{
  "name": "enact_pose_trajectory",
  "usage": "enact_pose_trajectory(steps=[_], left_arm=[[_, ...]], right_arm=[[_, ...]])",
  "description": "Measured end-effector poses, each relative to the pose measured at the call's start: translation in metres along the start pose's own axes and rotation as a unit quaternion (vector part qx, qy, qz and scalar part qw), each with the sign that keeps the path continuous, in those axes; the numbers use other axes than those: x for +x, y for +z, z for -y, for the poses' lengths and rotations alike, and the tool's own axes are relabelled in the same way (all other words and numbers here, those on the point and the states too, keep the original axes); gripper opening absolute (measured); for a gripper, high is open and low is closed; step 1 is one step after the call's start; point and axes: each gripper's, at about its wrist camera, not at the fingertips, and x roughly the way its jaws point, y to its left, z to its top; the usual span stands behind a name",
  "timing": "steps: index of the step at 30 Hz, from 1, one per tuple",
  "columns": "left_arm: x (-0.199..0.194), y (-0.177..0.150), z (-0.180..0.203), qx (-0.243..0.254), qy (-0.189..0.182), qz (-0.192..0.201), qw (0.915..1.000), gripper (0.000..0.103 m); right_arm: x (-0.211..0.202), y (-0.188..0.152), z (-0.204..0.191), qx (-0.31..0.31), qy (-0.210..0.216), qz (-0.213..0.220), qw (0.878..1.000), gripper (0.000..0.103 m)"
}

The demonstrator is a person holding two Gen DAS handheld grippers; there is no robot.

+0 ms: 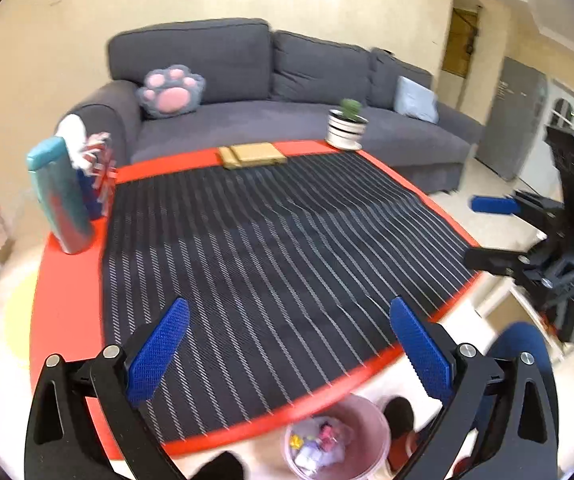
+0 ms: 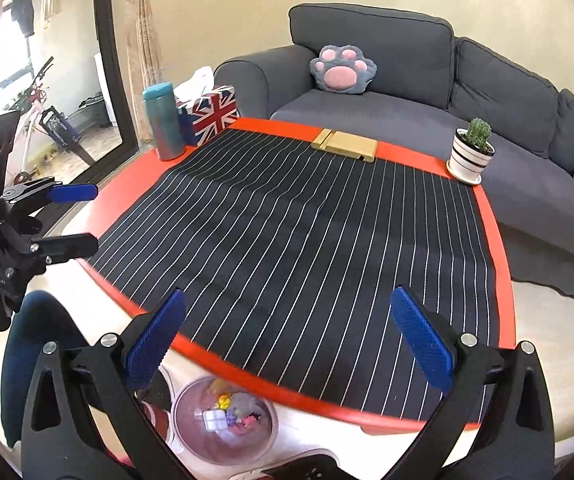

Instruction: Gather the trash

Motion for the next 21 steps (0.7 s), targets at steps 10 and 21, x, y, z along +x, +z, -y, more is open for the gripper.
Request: enact_pose_trajectory(steps=[10, 21], left_arm=[[0.033, 0.018, -0.013, 0.002, 0.010, -0.022, 0.9997, 0.097], [0.037, 0.020, -0.017, -0.007, 0.009, -0.021, 0.9997, 0.097]], right_arm=[[0.019, 0.014, 0.009, 0.005, -0.005, -0.001, 1.000, 0.100], [0.023, 0.016, 0.014, 0.008, -0.007, -0.002, 1.000, 0.100]])
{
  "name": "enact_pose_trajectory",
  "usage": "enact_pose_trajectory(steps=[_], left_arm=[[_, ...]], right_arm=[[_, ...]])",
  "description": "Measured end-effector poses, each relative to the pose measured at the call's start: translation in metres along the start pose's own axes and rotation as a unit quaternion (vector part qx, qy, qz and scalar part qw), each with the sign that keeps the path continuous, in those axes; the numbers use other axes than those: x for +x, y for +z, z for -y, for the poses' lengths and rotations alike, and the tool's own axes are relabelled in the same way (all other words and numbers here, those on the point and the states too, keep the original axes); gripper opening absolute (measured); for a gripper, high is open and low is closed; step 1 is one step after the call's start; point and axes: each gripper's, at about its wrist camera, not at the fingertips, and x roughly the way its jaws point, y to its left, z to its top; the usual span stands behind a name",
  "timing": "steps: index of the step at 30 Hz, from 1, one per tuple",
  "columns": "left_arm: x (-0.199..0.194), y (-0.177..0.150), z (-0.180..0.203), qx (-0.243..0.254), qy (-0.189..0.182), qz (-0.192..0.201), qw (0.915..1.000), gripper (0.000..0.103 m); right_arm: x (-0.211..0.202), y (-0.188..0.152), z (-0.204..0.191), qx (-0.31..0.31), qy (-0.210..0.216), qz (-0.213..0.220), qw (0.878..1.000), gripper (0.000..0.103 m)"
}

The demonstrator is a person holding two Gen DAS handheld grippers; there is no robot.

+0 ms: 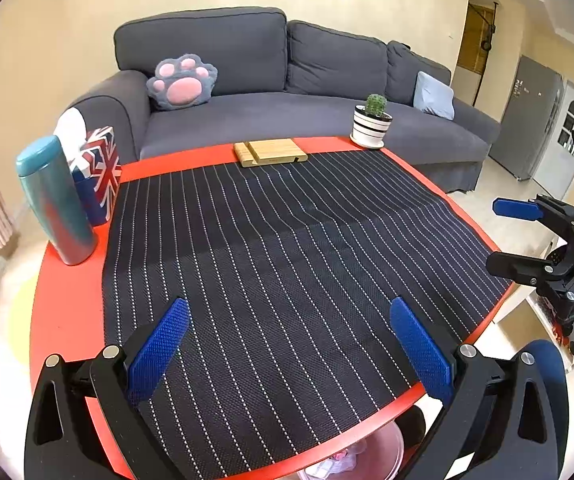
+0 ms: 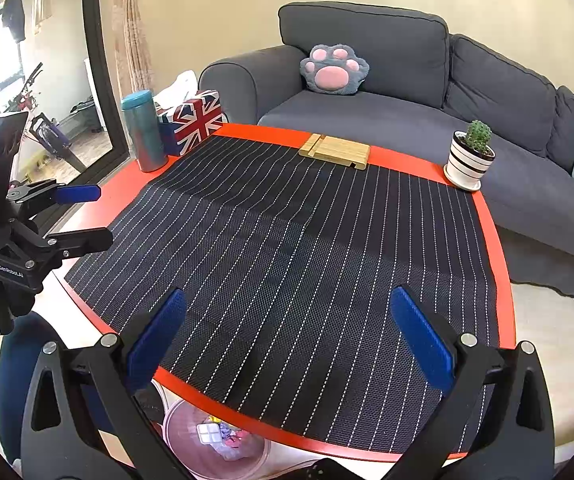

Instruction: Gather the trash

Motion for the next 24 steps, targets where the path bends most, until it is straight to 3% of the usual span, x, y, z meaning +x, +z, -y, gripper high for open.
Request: enact_pose_trajectory(steps=[24], left_arm=[[0.0001, 0.0002, -0.0037, -0.006, 0.000, -0.001, 1.0000, 0.097]], right_arm=[[0.0007, -0.0005, -0.0032, -0.006, -0.001, -0.002, 1.000, 0.100]])
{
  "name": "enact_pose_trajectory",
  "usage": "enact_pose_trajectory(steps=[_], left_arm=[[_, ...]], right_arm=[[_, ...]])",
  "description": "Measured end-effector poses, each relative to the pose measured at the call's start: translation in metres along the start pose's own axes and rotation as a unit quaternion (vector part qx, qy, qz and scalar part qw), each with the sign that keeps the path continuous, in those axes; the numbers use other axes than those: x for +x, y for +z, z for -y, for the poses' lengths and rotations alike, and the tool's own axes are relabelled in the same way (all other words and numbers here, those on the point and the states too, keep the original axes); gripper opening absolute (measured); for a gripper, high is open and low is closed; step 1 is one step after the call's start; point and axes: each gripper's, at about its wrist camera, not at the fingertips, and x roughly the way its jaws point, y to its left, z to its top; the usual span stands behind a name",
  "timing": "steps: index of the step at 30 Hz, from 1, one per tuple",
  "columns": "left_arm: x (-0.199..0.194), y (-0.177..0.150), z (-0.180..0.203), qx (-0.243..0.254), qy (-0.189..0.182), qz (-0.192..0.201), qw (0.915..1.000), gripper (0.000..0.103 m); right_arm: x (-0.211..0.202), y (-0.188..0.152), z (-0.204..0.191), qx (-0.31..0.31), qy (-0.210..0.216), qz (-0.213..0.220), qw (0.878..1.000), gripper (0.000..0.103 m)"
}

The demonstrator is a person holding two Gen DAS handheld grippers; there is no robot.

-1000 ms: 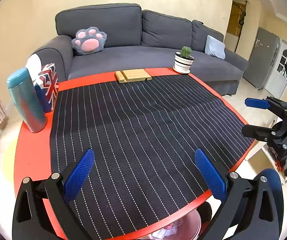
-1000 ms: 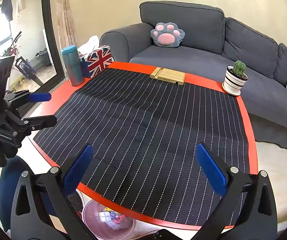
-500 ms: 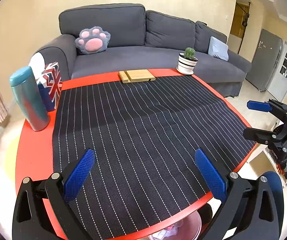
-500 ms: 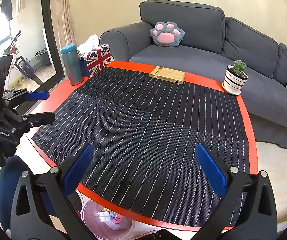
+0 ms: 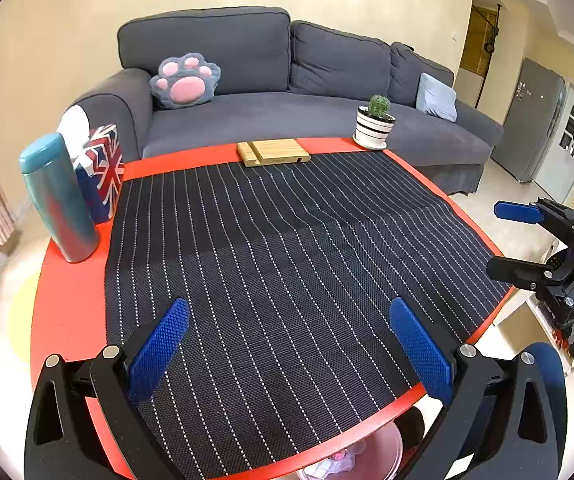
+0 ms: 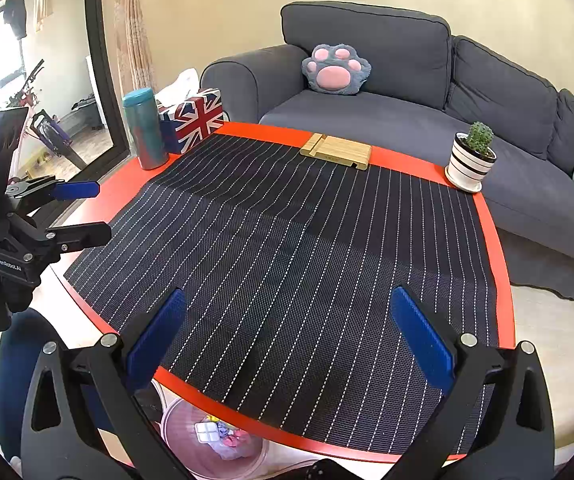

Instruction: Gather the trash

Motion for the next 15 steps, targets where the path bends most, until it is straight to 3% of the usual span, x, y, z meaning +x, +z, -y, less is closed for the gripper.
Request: enact_pose_trajectory(steps=[15], left_arm=[[0.0018, -0.0011, 0.0023, 0.002, -0.004, -0.003, 1.0000, 0.097]], right_arm=[[0.0004, -0.0008, 0.0019, 0.001, 0.000, -0.002, 1.000, 0.100]])
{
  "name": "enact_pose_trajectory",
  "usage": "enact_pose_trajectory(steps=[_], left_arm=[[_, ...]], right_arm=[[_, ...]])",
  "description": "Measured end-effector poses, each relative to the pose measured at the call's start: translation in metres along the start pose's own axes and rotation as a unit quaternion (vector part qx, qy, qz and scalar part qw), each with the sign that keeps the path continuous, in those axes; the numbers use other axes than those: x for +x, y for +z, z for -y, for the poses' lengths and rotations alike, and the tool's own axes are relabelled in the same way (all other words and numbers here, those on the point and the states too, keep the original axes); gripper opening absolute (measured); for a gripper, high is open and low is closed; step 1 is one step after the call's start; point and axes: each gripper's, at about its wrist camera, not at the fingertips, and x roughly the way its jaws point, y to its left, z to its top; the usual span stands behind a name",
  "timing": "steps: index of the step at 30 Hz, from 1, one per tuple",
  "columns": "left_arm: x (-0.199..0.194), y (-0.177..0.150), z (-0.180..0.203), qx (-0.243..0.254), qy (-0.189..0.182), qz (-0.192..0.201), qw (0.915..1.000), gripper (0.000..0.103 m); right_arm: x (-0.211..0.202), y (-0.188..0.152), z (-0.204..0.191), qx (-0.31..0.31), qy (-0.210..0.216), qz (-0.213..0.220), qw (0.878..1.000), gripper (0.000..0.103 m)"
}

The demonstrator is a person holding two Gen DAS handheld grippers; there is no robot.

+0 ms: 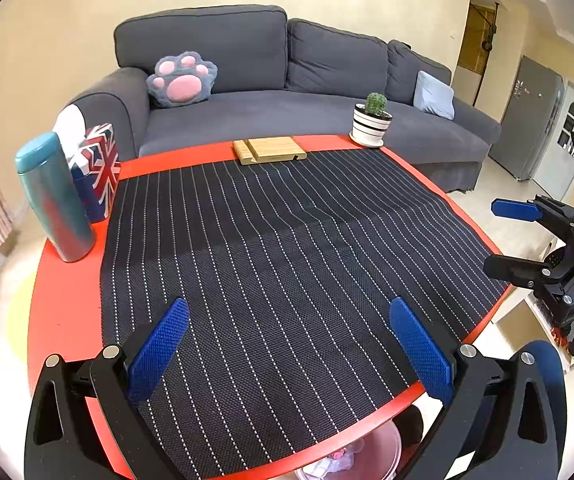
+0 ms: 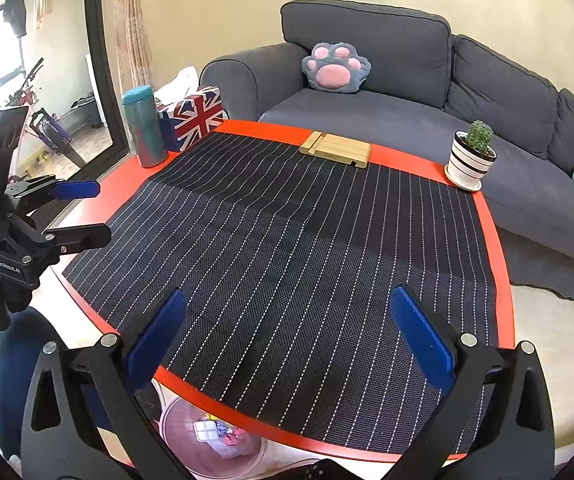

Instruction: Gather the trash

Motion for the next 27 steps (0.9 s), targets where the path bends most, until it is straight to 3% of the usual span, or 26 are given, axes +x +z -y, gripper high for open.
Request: enact_pose_trajectory(steps=[27], left_arm=[[0.0031, -0.0011, 0.0038, 0.001, -0.008, -0.003, 1.0000, 0.097]], right_arm=[[0.0015, -0.0020, 0.0011, 0.000, 0.000, -0.003, 1.000, 0.100]])
